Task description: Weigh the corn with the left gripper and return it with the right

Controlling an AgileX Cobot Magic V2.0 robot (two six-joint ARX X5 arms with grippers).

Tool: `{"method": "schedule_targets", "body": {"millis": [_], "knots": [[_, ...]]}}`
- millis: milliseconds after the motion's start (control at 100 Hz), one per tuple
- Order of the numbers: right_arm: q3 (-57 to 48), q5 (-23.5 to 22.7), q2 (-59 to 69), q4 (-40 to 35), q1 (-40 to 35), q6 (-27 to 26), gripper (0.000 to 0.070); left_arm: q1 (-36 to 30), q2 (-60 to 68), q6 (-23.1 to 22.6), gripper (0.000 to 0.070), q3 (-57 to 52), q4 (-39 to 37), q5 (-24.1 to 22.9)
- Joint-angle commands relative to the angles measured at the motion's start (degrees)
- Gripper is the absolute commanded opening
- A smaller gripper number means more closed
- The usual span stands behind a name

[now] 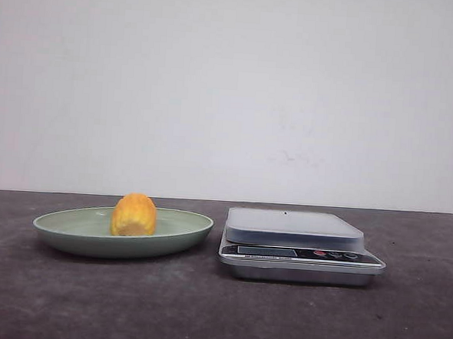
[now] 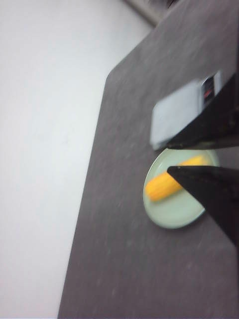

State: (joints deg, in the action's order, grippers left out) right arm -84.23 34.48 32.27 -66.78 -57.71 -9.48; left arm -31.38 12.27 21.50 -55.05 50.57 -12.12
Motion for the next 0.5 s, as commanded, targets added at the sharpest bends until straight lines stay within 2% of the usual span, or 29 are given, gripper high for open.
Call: {"method": "schedule_targets", "body": {"millis": [0,120,200,340,490], "knots": [[-1.0,0.1,0.3,0.7,-0.7,-0.8,0.0009,3.4,-0.5,-6.5,0.0019,2.5,-3.9,-1.1],[-1.0,0.1,0.3,0.7,-0.7,-0.8,0.0009,12.0,-3.3,-13.6,0.0019,12.1,-16.5,0.9],[-1.0,0.1,0.3,0.7,-0.7,-0.8,0.0009,17.1,-5.6,-16.1,0.0019,19.2,-24.9,4.1],[-1.0,0.1,0.3,0.7,-0.7,-0.8,0.0009,24.1,-10.1,-16.4,0.0019,30.7,-35.3,5.2],[-1.0,0.1,0.3,0.7,-0.7,-0.8,0.0009,27.7,-12.1,-16.1,0.0019,39.7,-39.6,5.3]]}}
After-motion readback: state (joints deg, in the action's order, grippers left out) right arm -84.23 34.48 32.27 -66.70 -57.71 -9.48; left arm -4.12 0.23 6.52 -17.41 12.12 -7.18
